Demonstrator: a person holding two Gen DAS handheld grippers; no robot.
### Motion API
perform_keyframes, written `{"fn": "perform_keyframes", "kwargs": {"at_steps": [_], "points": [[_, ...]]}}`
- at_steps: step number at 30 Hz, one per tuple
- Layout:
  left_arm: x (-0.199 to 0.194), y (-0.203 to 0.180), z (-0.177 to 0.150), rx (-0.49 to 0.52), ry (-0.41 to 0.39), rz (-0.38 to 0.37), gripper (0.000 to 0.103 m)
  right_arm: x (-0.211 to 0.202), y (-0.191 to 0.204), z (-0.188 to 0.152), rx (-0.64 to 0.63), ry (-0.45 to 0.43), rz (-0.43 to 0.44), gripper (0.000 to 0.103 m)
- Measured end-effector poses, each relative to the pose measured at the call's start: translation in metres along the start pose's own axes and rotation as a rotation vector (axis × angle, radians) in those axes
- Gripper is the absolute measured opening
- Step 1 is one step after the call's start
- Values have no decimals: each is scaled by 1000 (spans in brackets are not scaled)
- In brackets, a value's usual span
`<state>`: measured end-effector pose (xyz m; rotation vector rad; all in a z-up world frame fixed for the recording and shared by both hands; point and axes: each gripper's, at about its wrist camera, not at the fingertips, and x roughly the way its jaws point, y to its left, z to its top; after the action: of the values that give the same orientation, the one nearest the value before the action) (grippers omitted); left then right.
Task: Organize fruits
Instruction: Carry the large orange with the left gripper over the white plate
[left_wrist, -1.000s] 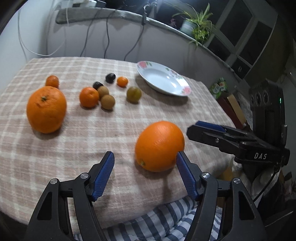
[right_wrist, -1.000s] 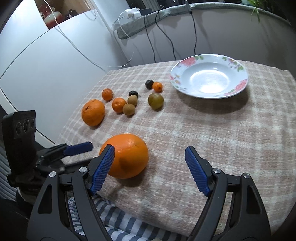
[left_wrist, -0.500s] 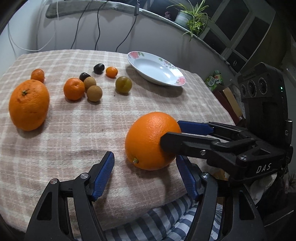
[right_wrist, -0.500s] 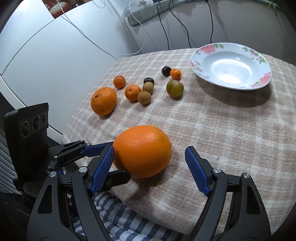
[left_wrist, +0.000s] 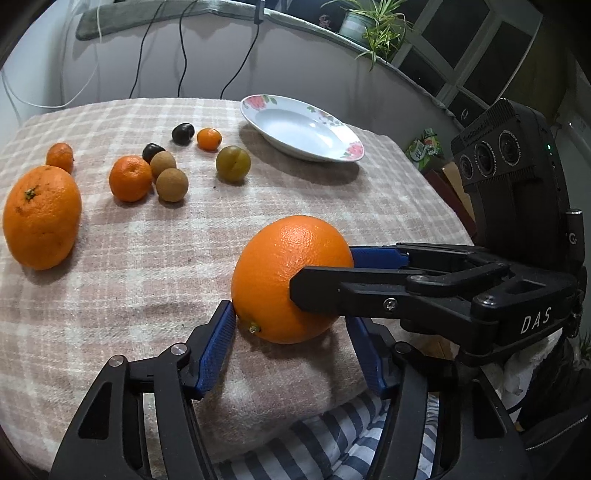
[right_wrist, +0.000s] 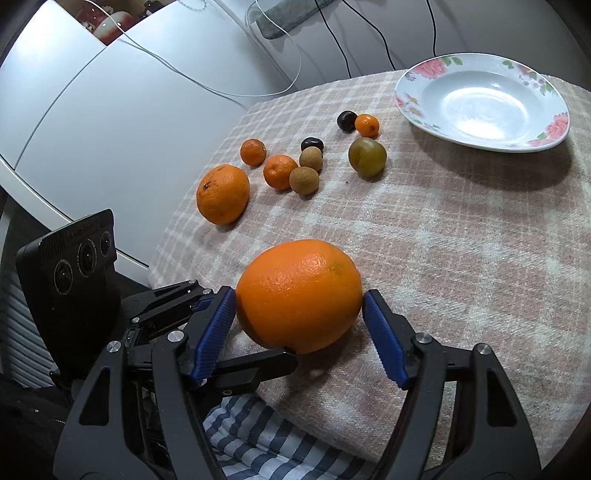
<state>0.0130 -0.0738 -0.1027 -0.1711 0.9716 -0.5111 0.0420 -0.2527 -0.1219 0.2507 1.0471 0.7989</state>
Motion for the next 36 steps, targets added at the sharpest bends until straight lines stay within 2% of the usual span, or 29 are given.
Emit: {"fn": "perform_keyframes", "kwargs": {"at_steps": [10,15,24,36], "points": [[4,-6,12,8,-10,3,62,-11,-4,4,12,-26,-11,73],[7,-13,30,39,-31,0,62,-23,-10,16,16,-60,-21,73],[18,-19,69,95,-70,-13,62,-46,-31,48,19,-125,-52,73],[48,-22,119,118,-103,-20,62,-46,-62,95,22,-171,-87,73]]}}
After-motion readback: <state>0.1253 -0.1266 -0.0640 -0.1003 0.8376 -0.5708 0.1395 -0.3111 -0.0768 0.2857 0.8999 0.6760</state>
